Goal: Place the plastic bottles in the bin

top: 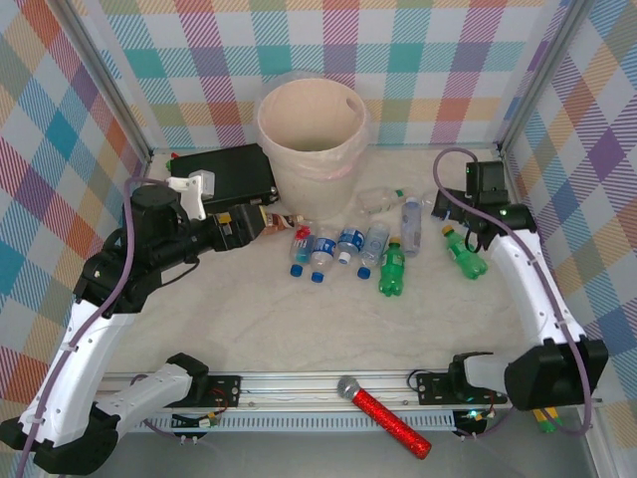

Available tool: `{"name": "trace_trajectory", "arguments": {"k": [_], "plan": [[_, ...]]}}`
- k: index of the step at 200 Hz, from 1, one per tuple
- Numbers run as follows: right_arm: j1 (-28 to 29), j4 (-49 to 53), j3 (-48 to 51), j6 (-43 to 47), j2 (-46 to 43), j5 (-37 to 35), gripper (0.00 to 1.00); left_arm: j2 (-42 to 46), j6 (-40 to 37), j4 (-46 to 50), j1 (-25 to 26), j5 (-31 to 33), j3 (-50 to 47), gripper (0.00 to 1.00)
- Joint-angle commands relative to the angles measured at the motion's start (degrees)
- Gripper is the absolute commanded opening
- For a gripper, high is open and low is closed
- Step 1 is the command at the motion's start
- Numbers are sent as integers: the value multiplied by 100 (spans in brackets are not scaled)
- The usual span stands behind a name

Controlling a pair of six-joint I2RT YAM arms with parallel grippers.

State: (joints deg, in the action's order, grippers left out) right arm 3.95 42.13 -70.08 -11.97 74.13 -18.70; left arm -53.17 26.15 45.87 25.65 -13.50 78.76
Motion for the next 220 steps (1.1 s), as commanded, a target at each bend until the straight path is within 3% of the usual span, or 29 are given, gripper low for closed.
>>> {"name": "trace_trajectory", "arguments": {"k": [1, 80, 150, 220], "plan": [[-232, 619, -59, -127, 544, 414, 99, 101, 75, -140, 53, -1, -76, 100], [-576, 335, -243, 456, 1851, 838, 99, 546, 54, 230, 54, 530, -159, 99], [-588, 358, -820, 678, 2795, 772, 100, 520, -42, 309, 52, 629, -63, 100], [-588, 487, -1120, 788, 3581, 735, 90, 512, -102, 370, 54, 734, -63, 100]]}}
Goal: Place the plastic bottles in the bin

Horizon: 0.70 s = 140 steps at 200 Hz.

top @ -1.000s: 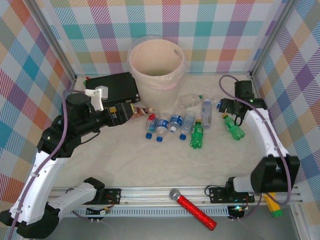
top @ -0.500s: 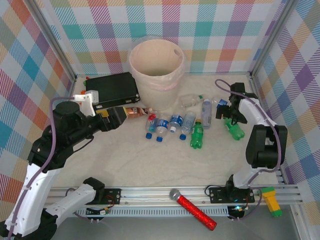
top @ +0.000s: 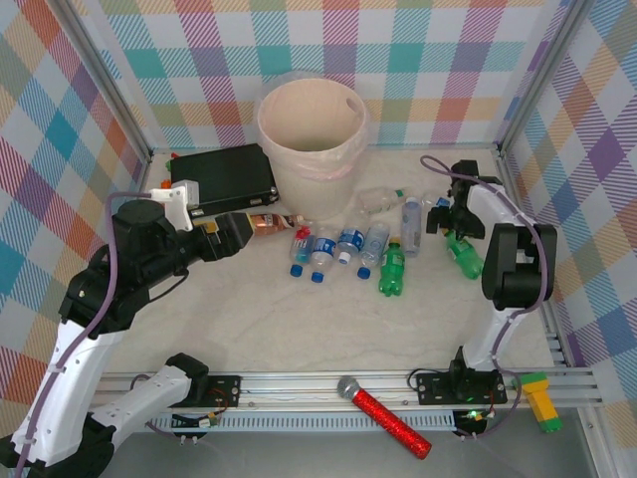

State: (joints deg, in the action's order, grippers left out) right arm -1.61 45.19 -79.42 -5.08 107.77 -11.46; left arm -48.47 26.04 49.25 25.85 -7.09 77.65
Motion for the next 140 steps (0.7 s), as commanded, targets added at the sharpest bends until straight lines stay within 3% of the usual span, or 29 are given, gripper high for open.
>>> {"name": "trace_trajectory", "arguments": {"k": [1, 61, 88, 140], "plan": [[-37, 187, -192, 97, 227, 12, 89, 41, -95, 32, 34, 94, 49, 99], [-33, 233, -122, -4, 351, 150, 79, 17, -125, 22, 35, 136, 46, 100], [-24, 276, -17, -89, 165, 186, 89, -3, -142, 10, 35, 155, 41, 100], [-17, 316, 558, -113, -557, 385, 96, 52, -186, -82, 30, 164, -116, 99]]}}
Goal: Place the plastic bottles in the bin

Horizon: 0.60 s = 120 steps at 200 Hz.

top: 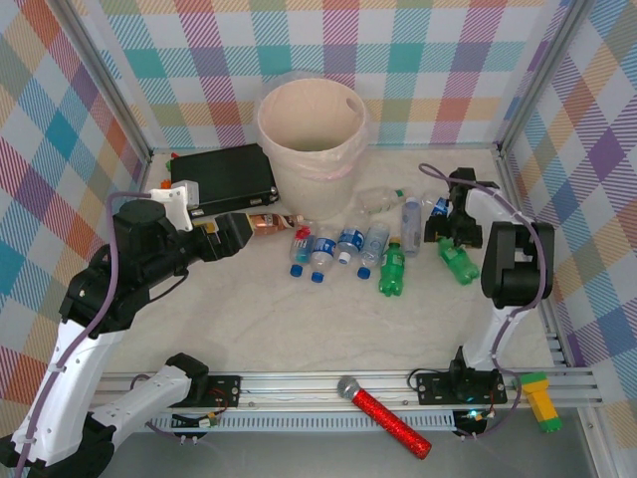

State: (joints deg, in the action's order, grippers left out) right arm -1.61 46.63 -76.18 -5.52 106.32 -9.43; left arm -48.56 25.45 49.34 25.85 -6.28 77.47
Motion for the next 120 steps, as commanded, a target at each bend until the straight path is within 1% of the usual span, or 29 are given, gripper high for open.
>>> {"name": "trace_trajectory", "arguments": {"k": [1, 39, 70, 101, 120], "plan": [[-16, 171, 253, -71, -425, 180, 96, 59, -128, -95, 32, 83, -104, 100], [77, 164, 657, -81, -739, 72, 98, 97, -162, -135, 35, 48, -190, 100], [167, 112, 824, -89, -654, -96, 96, 153, -205, -155, 32, 44, -244, 100], [261, 162, 722, -46, -372, -190, 89, 185, -247, -83, 30, 46, -193, 100], [348, 205, 626, -42, -241, -156, 77, 218, -245, -32, 34, 70, -168, 100]]}}
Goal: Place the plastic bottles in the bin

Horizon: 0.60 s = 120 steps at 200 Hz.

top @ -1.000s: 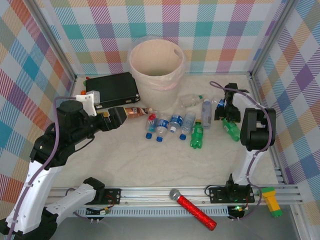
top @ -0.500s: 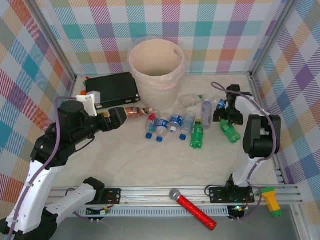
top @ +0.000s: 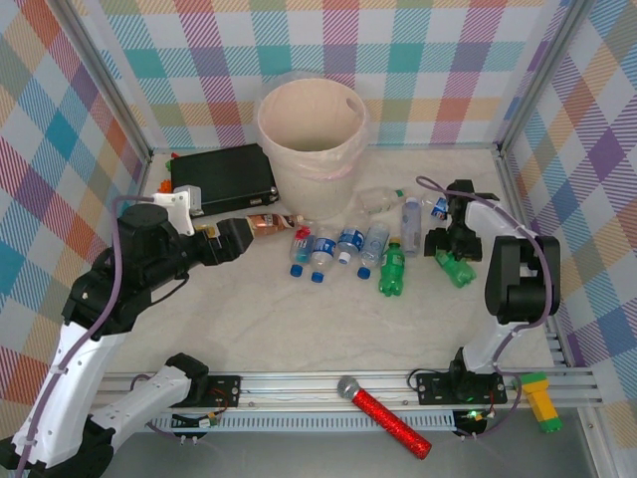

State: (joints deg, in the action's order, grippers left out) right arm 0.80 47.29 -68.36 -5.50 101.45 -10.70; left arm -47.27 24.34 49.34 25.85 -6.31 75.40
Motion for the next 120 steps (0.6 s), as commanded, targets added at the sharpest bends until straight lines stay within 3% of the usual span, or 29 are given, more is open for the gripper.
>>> {"name": "trace_trajectory", "arguments": {"k": [1, 58, 69, 82, 120], "plan": [[115, 140, -158, -42, 249, -25, 76, 88, -137, -31, 34, 75, 38, 99], [219, 108, -161, -109, 369, 207, 63, 113, -101, 5, 32, 112, 63, 100], [217, 87, -169, -93, 382, 295, 65, 96, -99, 5, 31, 103, 77, 100], [212, 57, -196, -83, 426, 383, 75, 86, -104, 5, 32, 94, 96, 100], [212, 58, -292, -89, 603, 555, 75, 51, -101, 57, 30, 85, 142, 100]]}}
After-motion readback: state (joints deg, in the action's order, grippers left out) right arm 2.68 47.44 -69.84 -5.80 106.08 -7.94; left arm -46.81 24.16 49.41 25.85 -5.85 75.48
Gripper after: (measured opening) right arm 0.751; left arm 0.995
